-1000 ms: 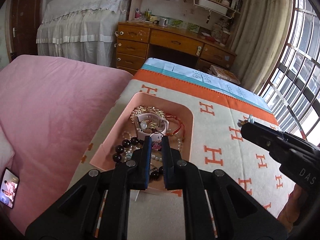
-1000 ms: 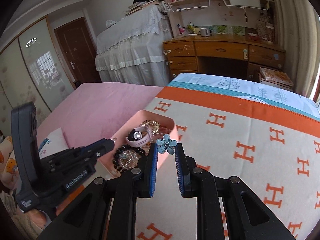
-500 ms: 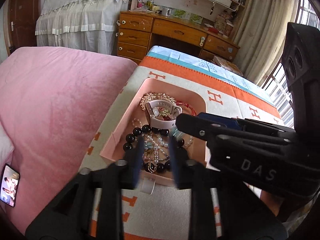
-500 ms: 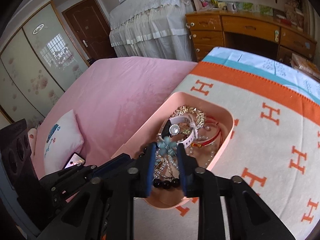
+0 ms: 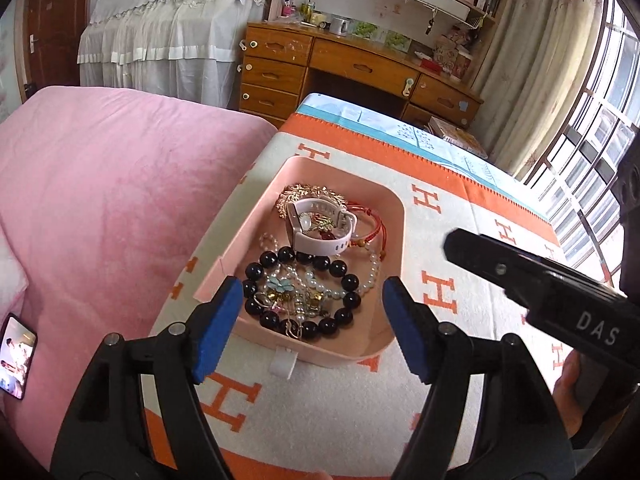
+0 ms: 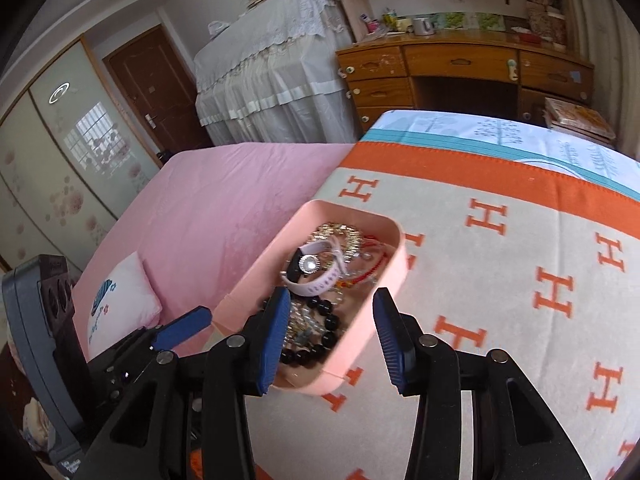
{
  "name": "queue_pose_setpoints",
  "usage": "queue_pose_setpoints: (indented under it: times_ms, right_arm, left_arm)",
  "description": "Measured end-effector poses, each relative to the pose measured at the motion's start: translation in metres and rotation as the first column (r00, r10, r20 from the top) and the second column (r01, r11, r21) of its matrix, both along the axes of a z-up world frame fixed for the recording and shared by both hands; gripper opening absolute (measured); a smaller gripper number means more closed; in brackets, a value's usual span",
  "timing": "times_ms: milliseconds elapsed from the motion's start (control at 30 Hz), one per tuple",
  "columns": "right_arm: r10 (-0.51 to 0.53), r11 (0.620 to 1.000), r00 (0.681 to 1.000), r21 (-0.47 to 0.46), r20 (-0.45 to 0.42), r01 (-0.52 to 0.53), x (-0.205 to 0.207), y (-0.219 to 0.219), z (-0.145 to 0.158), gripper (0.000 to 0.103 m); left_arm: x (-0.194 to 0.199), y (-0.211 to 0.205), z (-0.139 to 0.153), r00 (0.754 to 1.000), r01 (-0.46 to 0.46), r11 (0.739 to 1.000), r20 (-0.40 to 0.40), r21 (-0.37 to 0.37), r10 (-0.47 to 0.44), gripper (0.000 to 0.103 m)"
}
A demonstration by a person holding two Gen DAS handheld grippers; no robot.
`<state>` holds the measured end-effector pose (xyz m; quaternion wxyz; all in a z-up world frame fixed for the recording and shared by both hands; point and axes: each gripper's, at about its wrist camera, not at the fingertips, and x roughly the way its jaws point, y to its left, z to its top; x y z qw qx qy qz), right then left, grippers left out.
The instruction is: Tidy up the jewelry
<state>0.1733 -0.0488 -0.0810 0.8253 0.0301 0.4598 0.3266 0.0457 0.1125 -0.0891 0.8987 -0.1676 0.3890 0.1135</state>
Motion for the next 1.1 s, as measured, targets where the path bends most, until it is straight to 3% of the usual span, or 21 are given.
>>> queue_pose_setpoints:
  times_ms: [333,567,900,1100]
  right_arm:
    - [-0.178,0.982,0.984,-0.053,0.032,0.179,-0.04,-0.104,0.003,0.057]
    - [-0.291,0.952,0.954,-0.071,0.079,0.296,-0.085,-0.164,0.017,0.073]
    - [-0.379,0.92,0.918,-0.056,0.119,0.387,-0.13,-0.188,0.068,0.087]
    - [-0.397,0.907,0.887,-0.045,0.236,0.418,-0.153,-0.182,0.103,0.096]
  left_arm:
    - [-0.005,-0.048,0.014,0.994,0.106,0.993,-0.037,0.056,-0.105,0.07]
    - [-0.012,-0.093,0.028,0.973,0.227,0.971,-0.058,0.08,-0.222,0.072]
    - [-0.037,-0.132,0.081,0.967,0.249,0.947,-0.002,0.205,-0.254,0.082]
    - [-0.054,-0.142,0.112,0.97,0.217,0.937,0.048,0.275,-0.239,0.083]
